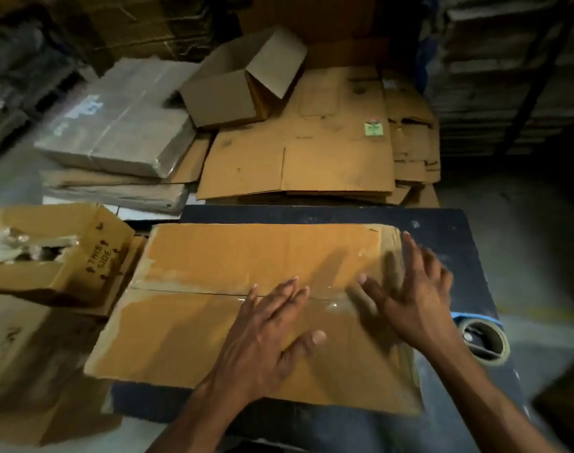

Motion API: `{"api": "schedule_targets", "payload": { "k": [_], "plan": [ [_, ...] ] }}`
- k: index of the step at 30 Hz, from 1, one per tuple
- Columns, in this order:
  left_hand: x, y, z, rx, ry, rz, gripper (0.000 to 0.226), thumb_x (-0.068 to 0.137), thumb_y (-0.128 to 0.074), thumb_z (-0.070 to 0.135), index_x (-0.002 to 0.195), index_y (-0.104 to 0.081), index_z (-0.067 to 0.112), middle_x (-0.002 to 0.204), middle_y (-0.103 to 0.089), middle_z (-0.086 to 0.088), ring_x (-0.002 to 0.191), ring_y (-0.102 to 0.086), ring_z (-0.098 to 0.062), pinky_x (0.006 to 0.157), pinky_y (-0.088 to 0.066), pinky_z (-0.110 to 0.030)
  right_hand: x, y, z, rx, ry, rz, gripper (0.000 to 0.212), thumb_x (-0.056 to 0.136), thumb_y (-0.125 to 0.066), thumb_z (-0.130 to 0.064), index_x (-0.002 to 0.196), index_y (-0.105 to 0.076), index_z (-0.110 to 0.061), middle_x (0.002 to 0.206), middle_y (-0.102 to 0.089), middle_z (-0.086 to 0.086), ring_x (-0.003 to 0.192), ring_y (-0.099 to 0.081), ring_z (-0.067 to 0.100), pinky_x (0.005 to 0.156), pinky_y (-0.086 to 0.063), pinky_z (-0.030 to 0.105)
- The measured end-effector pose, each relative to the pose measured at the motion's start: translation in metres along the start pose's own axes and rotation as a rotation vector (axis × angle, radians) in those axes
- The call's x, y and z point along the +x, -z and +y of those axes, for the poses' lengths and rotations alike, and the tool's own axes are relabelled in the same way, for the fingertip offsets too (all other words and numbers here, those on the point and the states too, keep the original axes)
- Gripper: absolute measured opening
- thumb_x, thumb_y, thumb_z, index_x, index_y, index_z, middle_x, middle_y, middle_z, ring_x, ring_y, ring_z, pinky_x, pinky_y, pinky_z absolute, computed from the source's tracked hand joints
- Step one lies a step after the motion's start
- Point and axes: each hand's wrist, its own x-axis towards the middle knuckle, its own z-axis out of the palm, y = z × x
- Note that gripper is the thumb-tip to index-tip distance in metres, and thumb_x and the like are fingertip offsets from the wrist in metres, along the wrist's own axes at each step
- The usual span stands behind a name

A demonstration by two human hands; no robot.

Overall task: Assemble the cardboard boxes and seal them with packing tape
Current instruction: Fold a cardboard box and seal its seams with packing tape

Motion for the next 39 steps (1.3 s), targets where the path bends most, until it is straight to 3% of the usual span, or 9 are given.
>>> {"api": "schedule_targets", "payload": {
  "k": [6, 9, 12, 15, 19, 24, 32, 35, 39],
  "plan": [
    [-0.023, 0.056, -0.116, -0.188, 0.108, 0.232, 0.062, 0.097, -0.042, 0.069, 0.151, -0.048, 0.039, 0.159, -0.034, 0.027, 0.136, -0.02, 0.019, 0.112, -0.005, -0.003, -0.018, -0.08, -0.129, -0.195, 0.321, -0.088, 0.073, 0.089, -0.063, -0.065, 0.153, -0.035, -0.045, 0.162, -0.03, -0.002, 0.148, -0.018, 0.023, 0.116, -0.03, 0.05],
    [-0.049, 0.077, -0.192, -0.462, 0.208, 0.397, 0.057, 0.092, -0.052, 0.067, 0.14, -0.062, 0.038, 0.143, -0.054, 0.028, 0.126, -0.045, 0.022, 0.101, -0.042, -0.005, -0.02, -0.138, -0.196, -0.25, 0.499, -0.165, 0.067, 0.088, -0.059, -0.071, 0.148, -0.044, -0.045, 0.156, -0.04, -0.01, 0.145, -0.023, 0.019, 0.113, -0.036, 0.048],
    [-0.075, 0.084, -0.269, -0.708, 0.375, 0.574, 0.046, 0.089, -0.062, 0.058, 0.13, -0.068, 0.037, 0.125, -0.067, 0.022, 0.108, -0.056, 0.023, 0.085, -0.054, -0.01, -0.007, -0.191, -0.252, -0.305, 0.586, -0.235, 0.067, 0.089, -0.055, -0.073, 0.148, -0.044, -0.045, 0.154, -0.042, -0.012, 0.145, -0.025, 0.018, 0.113, -0.036, 0.047],
    [-0.094, 0.07, -0.331, -0.673, 0.587, 0.662, 0.043, 0.092, -0.07, 0.048, 0.132, -0.069, 0.031, 0.121, -0.072, 0.009, 0.111, -0.066, -0.004, 0.088, -0.055, -0.032, 0.013, -0.235, -0.29, -0.326, 0.569, -0.293, 0.07, 0.09, -0.049, -0.077, 0.15, -0.04, -0.043, 0.152, -0.045, -0.009, 0.144, -0.028, 0.019, 0.113, -0.037, 0.052],
    [-0.094, 0.036, -0.374, -0.806, 0.753, 0.55, 0.051, 0.093, -0.07, 0.05, 0.14, -0.062, 0.031, 0.136, -0.066, 0.005, 0.118, -0.063, -0.014, 0.091, -0.05, -0.033, 0.034, -0.276, -0.317, -0.39, 0.504, -0.323, 0.08, 0.09, -0.029, -0.081, 0.159, -0.023, -0.041, 0.165, -0.028, -0.003, 0.155, -0.013, 0.023, 0.122, -0.018, 0.06],
    [-0.072, 0.014, -0.355, -1.205, 0.408, 0.711, 0.049, 0.094, -0.057, 0.063, 0.134, -0.064, 0.036, 0.135, -0.066, 0.018, 0.131, -0.057, 0.0, 0.111, -0.048, -0.033, 0.052, -0.296, -0.316, -0.547, 0.491, -0.316, 0.081, 0.09, -0.017, -0.081, 0.161, -0.01, -0.042, 0.17, -0.016, -0.003, 0.158, 0.001, 0.022, 0.125, 0.0, 0.059],
    [-0.055, -0.019, -0.337, -1.426, 0.26, 0.103, 0.101, 0.077, -0.028, 0.1, 0.162, -0.013, 0.048, 0.169, -0.009, 0.024, 0.155, -0.006, 0.004, 0.13, -0.007, -0.033, 0.056, -0.305, -0.31, -0.606, 0.496, -0.275, 0.081, 0.093, -0.016, -0.08, 0.162, -0.013, -0.038, 0.167, -0.022, 0.003, 0.155, -0.014, 0.028, 0.124, -0.005, 0.06],
    [-0.057, -0.022, -0.347, -1.317, 0.36, 0.005, 0.079, 0.084, -0.037, 0.094, 0.155, -0.021, 0.062, 0.17, -0.016, 0.022, 0.157, -0.011, -0.003, 0.13, -0.01, -0.046, 0.055, -0.306, -0.307, -0.602, 0.512, -0.282, 0.081, 0.094, -0.017, -0.079, 0.162, -0.013, -0.036, 0.167, -0.022, 0.004, 0.155, -0.015, 0.029, 0.124, -0.004, 0.061],
    [-0.045, 0.023, -0.338, -0.94, 0.311, 0.128, 0.077, 0.106, -0.039, 0.057, 0.167, -0.003, 0.028, 0.174, -0.008, 0.004, 0.157, -0.019, -0.018, 0.124, -0.018, -0.035, 0.057, -0.299, -0.306, -0.531, 0.526, -0.301, 0.077, 0.097, -0.023, -0.074, 0.163, -0.012, -0.036, 0.169, -0.021, 0.005, 0.156, -0.013, 0.027, 0.124, -0.005, 0.06]
  ]
}}
